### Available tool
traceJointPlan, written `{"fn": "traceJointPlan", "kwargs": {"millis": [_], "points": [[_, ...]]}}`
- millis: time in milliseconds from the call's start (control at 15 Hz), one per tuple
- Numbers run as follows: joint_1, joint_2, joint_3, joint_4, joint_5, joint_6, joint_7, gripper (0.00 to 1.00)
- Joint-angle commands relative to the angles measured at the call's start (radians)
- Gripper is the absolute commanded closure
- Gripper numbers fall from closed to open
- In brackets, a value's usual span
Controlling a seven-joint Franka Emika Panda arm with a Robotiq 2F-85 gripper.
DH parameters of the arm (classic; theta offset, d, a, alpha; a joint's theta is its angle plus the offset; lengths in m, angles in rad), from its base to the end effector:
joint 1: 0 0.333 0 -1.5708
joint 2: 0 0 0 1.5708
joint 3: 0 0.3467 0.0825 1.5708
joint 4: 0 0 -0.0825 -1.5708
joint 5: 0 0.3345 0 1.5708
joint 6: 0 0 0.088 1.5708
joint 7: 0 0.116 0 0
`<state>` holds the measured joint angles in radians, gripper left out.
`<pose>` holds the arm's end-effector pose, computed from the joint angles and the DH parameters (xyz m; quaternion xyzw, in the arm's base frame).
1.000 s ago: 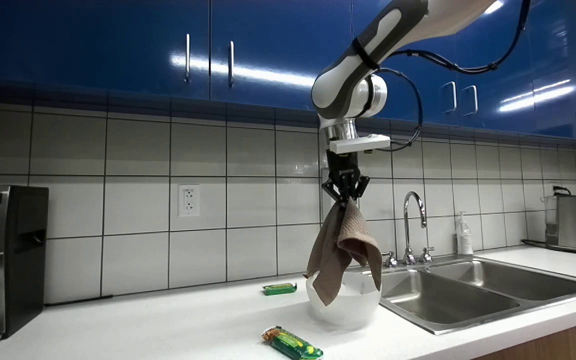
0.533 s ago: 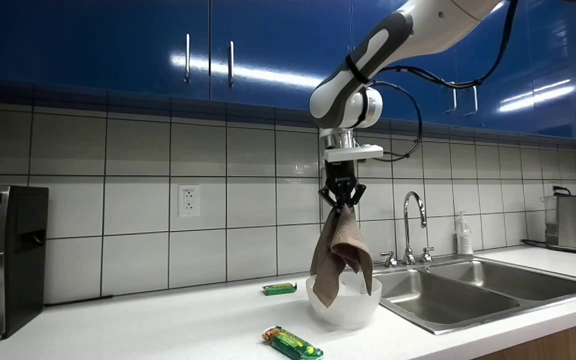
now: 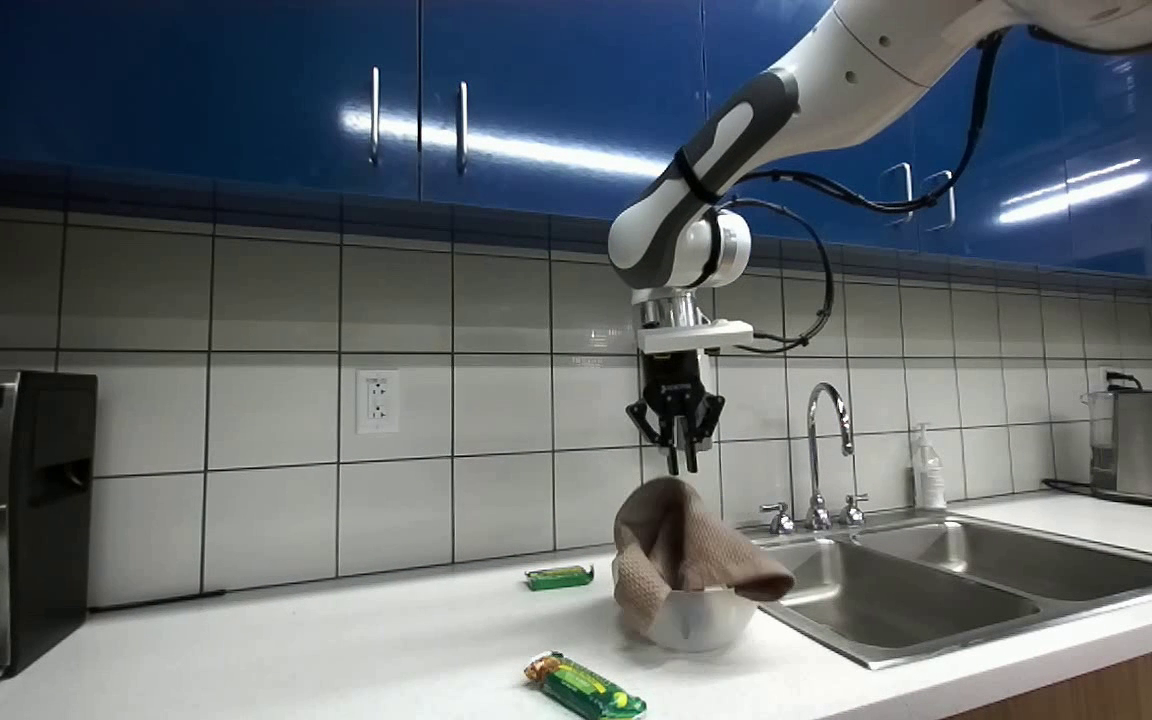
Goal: Put the towel into the bowl
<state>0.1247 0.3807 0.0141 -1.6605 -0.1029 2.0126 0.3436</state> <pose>0.6209 0.0786 0.4280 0.9957 -0.0800 -0.0034 0.0457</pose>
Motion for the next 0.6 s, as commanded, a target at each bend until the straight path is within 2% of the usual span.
{"fn": "traceJointPlan", "kwargs": {"millis": [0,333,400,533], "points": [[-0.001,0.032,-0.001,0.039,0.024,-0.031,0.004,0.42],[0.000,0.037,-0.001,0.035,0.028,-0.028,0.003,0.05],[0.000,0.032,0.000,0.031,0.029,-0.026,-0.001,0.01],[0.000,0.014,0.005,0.017,0.037,-0.019,-0.006,0.00]]}}
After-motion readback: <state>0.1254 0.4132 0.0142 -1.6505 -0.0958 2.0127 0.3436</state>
